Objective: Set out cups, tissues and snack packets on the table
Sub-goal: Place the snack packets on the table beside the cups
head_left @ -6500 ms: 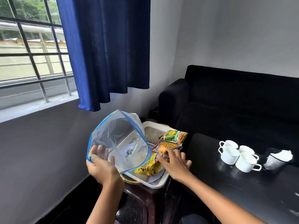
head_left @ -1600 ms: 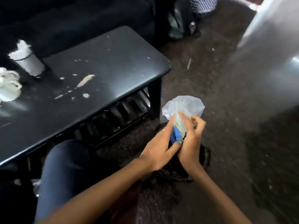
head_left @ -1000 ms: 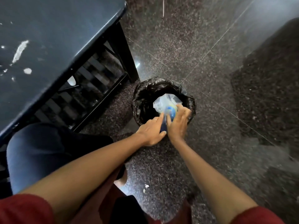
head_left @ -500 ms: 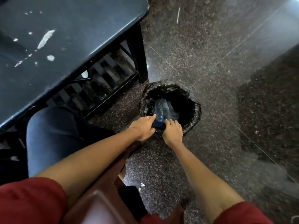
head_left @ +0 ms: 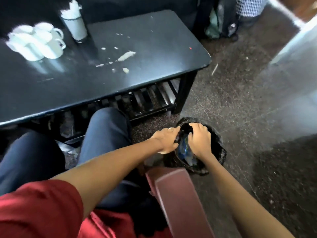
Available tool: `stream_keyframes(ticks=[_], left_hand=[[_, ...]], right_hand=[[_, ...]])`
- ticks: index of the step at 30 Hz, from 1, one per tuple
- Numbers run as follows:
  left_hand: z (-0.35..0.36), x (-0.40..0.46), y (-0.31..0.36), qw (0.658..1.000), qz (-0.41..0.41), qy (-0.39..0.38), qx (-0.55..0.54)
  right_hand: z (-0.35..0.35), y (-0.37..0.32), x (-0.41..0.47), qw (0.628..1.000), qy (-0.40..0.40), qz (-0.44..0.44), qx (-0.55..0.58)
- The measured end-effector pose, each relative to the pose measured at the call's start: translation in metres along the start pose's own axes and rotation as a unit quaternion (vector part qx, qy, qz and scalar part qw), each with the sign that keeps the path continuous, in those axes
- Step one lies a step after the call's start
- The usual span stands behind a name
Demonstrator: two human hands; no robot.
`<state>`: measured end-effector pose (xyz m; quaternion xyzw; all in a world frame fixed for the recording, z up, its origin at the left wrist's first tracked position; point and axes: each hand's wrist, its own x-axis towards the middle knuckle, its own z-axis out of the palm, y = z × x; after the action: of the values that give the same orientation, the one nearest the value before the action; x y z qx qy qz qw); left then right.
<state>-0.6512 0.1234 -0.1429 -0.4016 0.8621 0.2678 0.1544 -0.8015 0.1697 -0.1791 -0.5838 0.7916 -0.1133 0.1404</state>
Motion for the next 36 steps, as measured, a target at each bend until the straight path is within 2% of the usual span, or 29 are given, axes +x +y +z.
stream_keyframes(ticks=[6, 11, 15, 21, 24, 25, 27, 30, 31, 34, 36], left_hand=[[-0.057, -0.067, -0.048, 0.988, 0.001, 0.142, -0.069], [-0.085, -0.142, -0.12, 0.963, -0.066, 0.245, -0.092], [-0.095, -0.201, -0.175, 0.938, -0.125, 0.306, -0.108], [-0.105, -0.292, -0.247, 0.883, -0.24, 0.381, -0.134], [-0.103, -0.34, -0.286, 0.833, -0.308, 0.428, -0.168], [-0.1, -0.356, -0.299, 0.807, -0.335, 0.451, -0.182], [-0.092, -0.386, -0.326, 0.73, -0.409, 0.5, -0.223], [-0.085, -0.423, -0.362, 0.588, -0.526, 0.531, -0.308], [-0.085, -0.431, -0.371, 0.559, -0.551, 0.531, -0.32], [-0.087, -0.442, -0.382, 0.531, -0.606, 0.517, -0.289], [-0.084, -0.445, -0.384, 0.512, -0.618, 0.536, -0.261]], right_hand=[[-0.067, -0.099, 0.022, 0.978, 0.023, -0.207, 0.017], [-0.104, -0.194, 0.033, 0.933, 0.029, -0.358, -0.003], [-0.106, -0.275, 0.034, 0.895, 0.006, -0.445, -0.024], [-0.078, -0.392, 0.013, 0.837, -0.04, -0.546, -0.012], [-0.058, -0.441, -0.007, 0.807, -0.062, -0.588, 0.005], [-0.05, -0.457, -0.014, 0.797, -0.068, -0.6, 0.012], [-0.036, -0.485, -0.027, 0.782, -0.084, -0.617, 0.022], [-0.016, -0.526, -0.045, 0.763, -0.107, -0.636, 0.04], [-0.01, -0.539, -0.051, 0.757, -0.115, -0.642, 0.045], [0.009, -0.577, -0.069, 0.746, -0.145, -0.647, 0.06], [0.021, -0.601, -0.08, 0.748, -0.163, -0.639, 0.073]])
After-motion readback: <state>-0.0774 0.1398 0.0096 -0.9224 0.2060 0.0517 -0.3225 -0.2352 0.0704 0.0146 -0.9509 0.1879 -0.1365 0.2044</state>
